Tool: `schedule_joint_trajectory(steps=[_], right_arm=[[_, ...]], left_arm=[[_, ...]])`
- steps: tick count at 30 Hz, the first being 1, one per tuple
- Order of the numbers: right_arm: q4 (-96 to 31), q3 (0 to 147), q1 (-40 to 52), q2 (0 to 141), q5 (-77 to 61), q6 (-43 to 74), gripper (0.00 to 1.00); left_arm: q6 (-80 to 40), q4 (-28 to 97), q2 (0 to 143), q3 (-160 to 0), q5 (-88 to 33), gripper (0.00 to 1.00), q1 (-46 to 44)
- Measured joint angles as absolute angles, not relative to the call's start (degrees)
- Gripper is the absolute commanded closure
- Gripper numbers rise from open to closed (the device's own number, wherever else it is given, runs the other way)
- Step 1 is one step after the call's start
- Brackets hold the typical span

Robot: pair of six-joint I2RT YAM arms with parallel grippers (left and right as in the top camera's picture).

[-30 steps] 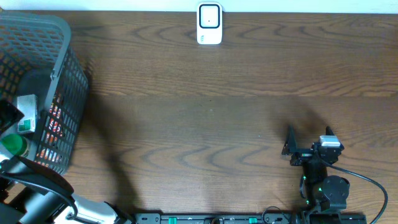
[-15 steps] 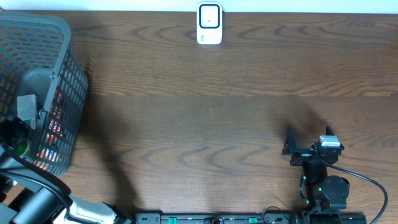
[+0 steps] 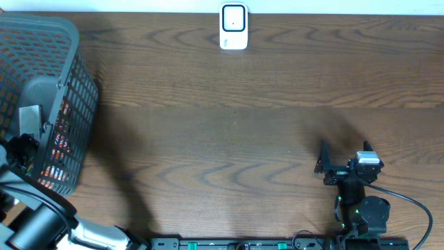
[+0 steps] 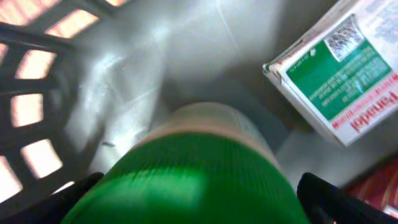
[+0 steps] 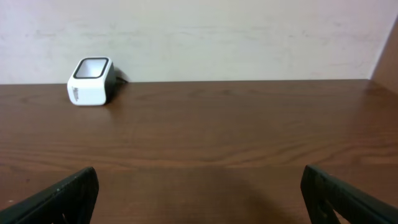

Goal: Scan the item barcode
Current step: 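Reach into the basket and grasp the green-capped jar with the left gripper, then lift the jar out and place it on the table center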

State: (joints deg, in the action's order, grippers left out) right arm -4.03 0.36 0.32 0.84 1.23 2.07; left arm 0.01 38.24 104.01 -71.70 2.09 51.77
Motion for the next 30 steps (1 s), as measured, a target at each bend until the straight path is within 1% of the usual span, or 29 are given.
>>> schedule_joint_trajectory(steps=[3,4,8,10,19,22,26,30], right_arm=[[-4.01,0.36,0.32,0.84,1.23,2.07,0.01],[-4.03,0.36,0.32,0.82,1.23,2.07,0.01],[-4.03,0.36,0.32,0.82,1.23,2.07,0.01],[-4.03,0.36,0.32,0.82,1.23,2.07,0.01],[-4.03,0.36,0.32,0.84,1.23,2.07,0.01],[-4.03,0.36,0.32,0.82,1.23,2.07,0.01],[-4.03,0.36,0.32,0.84,1.21,2.07,0.01],[-4.03,0.36,0.32,0.82,1.23,2.07,0.01]], left_arm=[[-0.80,37.91,107.70,-71.72,1.39,0.16,51.77],[-1.02,37.87,107.92,-72.27,1.56,0.19,51.75],[-1.52,37.04,108.33,-72.73,1.17,0.21,51.88],[-1.65,37.04,108.31,-72.73,1.08,0.25,51.99],[-1.96,39.92,105.75,-72.62,0.32,0.26,52.03],[-2.50,40.75,100.36,-72.55,0.30,0.26,52.03],[-4.21,41.95,89.43,-72.55,-0.51,0.26,52.03],[-6.02,42.19,79.09,-72.55,-6.28,0.26,52.12]])
